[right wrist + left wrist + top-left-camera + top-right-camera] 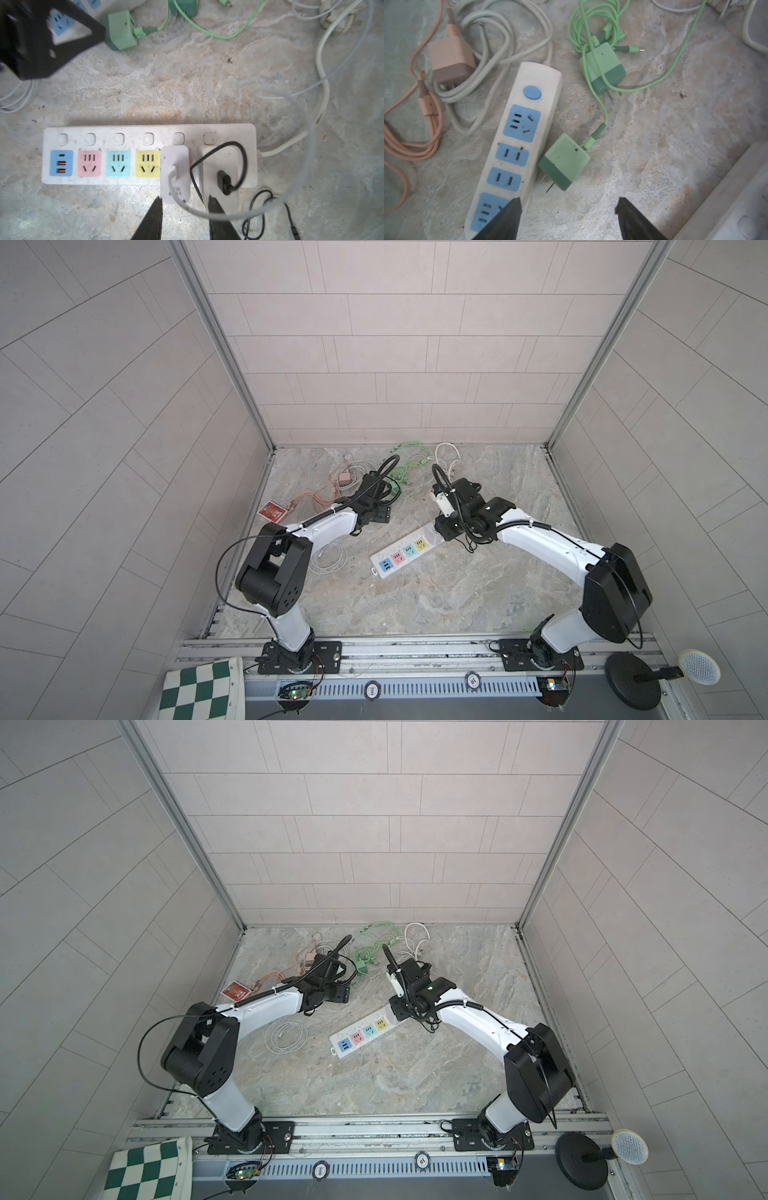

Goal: Insert plugs into power strip
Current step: Insert the plug into the socket, then pick up the plug from the top-center of the table.

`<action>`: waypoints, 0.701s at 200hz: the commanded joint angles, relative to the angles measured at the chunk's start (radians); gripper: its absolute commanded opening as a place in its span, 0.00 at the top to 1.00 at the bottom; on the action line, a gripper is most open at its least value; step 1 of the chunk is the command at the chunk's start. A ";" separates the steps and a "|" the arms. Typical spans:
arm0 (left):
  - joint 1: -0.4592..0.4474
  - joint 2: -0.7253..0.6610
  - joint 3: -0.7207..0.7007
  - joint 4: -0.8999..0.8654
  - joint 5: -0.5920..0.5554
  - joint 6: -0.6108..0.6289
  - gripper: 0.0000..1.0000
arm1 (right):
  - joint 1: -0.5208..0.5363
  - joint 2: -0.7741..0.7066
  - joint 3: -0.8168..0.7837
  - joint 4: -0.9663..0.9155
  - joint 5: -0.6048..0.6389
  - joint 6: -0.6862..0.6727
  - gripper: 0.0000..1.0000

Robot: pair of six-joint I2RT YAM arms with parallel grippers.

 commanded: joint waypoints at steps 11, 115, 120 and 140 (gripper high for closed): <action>-0.031 0.078 0.104 -0.130 -0.048 0.102 0.25 | -0.029 -0.133 -0.062 -0.022 -0.039 0.024 0.63; -0.042 0.276 0.305 -0.285 -0.189 0.187 0.25 | -0.072 -0.273 -0.143 -0.016 -0.086 0.053 0.63; -0.042 0.279 0.309 -0.286 -0.192 0.191 0.24 | -0.072 -0.273 -0.143 -0.016 -0.087 0.053 0.63; -0.042 0.298 0.326 -0.286 -0.211 0.211 0.24 | -0.074 -0.277 -0.145 -0.016 -0.084 0.053 0.63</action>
